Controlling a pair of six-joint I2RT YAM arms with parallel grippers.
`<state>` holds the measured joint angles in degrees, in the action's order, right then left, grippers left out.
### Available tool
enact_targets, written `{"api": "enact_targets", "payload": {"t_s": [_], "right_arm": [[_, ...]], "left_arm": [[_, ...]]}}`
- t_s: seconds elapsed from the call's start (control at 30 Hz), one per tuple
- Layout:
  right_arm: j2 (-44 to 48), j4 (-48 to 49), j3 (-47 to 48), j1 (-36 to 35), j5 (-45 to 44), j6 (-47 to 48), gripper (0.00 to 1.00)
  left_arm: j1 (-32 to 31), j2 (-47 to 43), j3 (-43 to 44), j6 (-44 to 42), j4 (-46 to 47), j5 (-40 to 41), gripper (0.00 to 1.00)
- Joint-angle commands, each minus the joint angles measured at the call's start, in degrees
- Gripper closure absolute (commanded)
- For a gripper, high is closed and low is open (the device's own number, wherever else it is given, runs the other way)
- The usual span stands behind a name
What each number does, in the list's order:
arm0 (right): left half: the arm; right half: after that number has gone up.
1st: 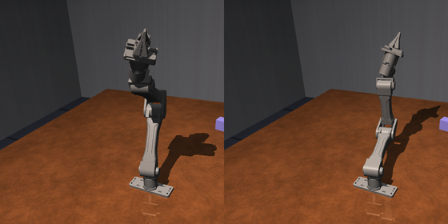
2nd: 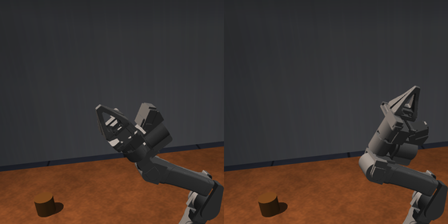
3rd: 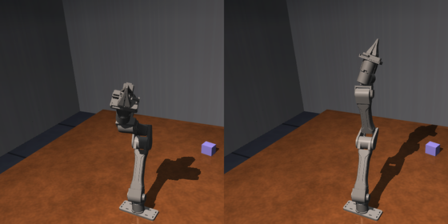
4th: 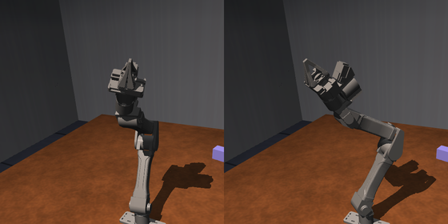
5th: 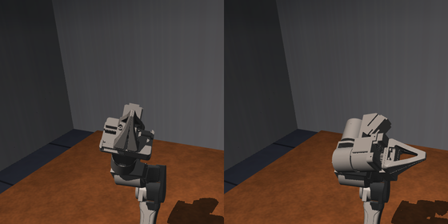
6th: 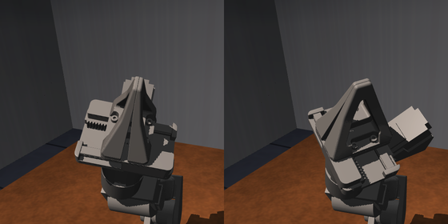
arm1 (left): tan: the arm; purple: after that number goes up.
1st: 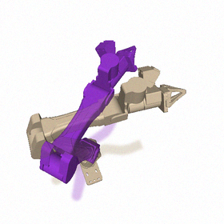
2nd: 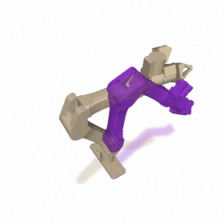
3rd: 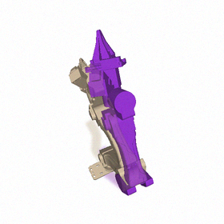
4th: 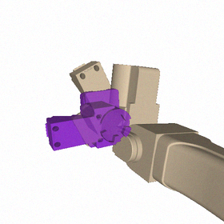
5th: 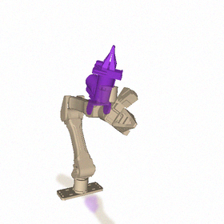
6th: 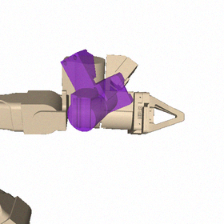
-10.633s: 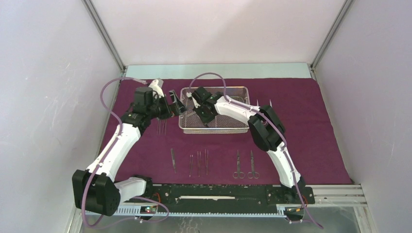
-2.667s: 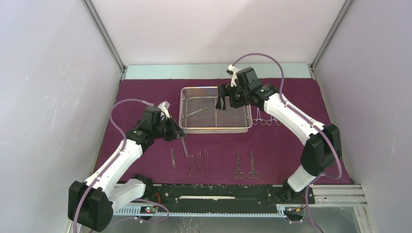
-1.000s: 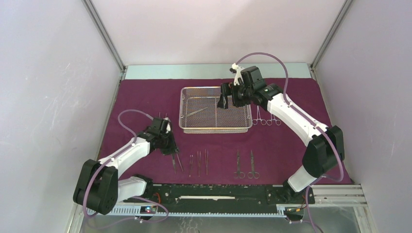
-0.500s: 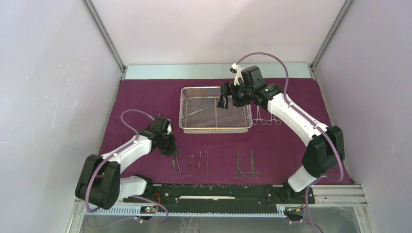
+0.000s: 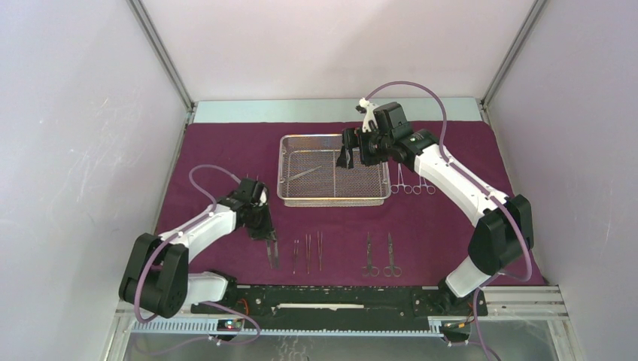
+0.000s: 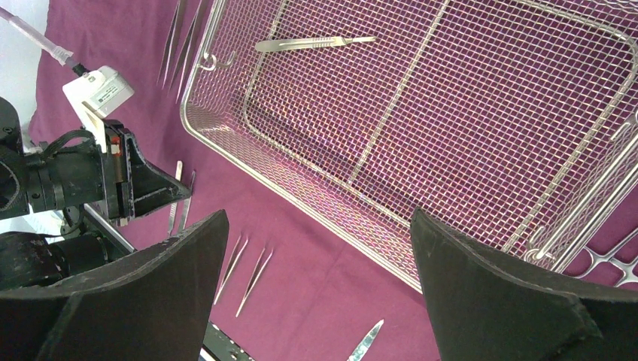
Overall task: Open and lay out the surgical kit
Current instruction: Place the medical item in the surgical kit.
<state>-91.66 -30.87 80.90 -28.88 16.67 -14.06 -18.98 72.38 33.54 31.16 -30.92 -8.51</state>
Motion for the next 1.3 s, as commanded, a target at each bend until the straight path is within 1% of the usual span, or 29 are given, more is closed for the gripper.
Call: {"api": "enact_targets", "payload": {"t_s": [0.0, 0.23, 0.4, 0.57, 0.67, 0.77, 0.87, 0.9, 0.93, 0.97, 1.03, 1.27], "right_arm": [[1.01, 1.01, 0.09, 0.41, 0.38, -0.17, 0.01], [0.65, 1.01, 0.15, 0.41, 0.60, -0.17, 0.01], [0.22, 1.08, 0.13, 0.41, 0.65, -0.20, 0.01], [0.07, 0.78, 0.18, 0.40, 0.18, -0.09, 0.01], [-0.11, 0.63, 0.16, 0.41, -0.13, 0.00, 0.00], [-0.53, 0.88, 0.18, 0.41, -0.21, -0.01, 0.00], [-0.82, 0.90, 0.13, 0.41, -1.00, -0.02, 0.00], [-0.81, 0.90, 0.14, 0.41, -1.35, 0.00, 0.00], [-0.85, 0.98, 0.13, 0.41, -1.68, -0.04, 0.00], [-0.96, 0.94, 0.26, 0.36, -2.14, 0.00, 0.01], [-1.27, 0.75, 0.66, 0.34, -2.76, -0.16, 0.01], [-3.31, 0.24, 2.99, -0.13, -7.43, -1.27, 0.00]], "left_arm": [[-0.18, 0.34, 3.18, -1.53, -0.64, 2.15, 0.80], [-0.19, -0.55, 3.72, -1.41, -1.03, 2.51, 0.77], [-0.18, -2.57, 4.78, -1.61, -2.00, 3.01, 0.66], [-0.18, -4.28, 5.89, -1.72, -2.92, 2.97, 0.60], [-0.18, -5.71, 6.45, -1.86, -3.07, 2.80, 0.53], [-0.18, -7.00, 7.32, -2.21, -3.72, 2.76, 0.40], [-0.18, -8.83, 7.97, -2.61, -4.06, 2.56, 0.25], [-0.18, -9.38, 8.09, -2.75, -4.21, 2.66, 0.17], [-0.18, -9.89, 8.25, -2.90, -4.32, 2.67, 0.12], [-0.18, -10.27, 8.44, -3.01, -4.48, 2.66, 0.02], [-0.18, -10.95, 8.78, -3.27, -4.50, 2.35, 0.00], [-0.22, -13.26, 9.65, -4.12, -3.93, 1.08, 0.00]]}}
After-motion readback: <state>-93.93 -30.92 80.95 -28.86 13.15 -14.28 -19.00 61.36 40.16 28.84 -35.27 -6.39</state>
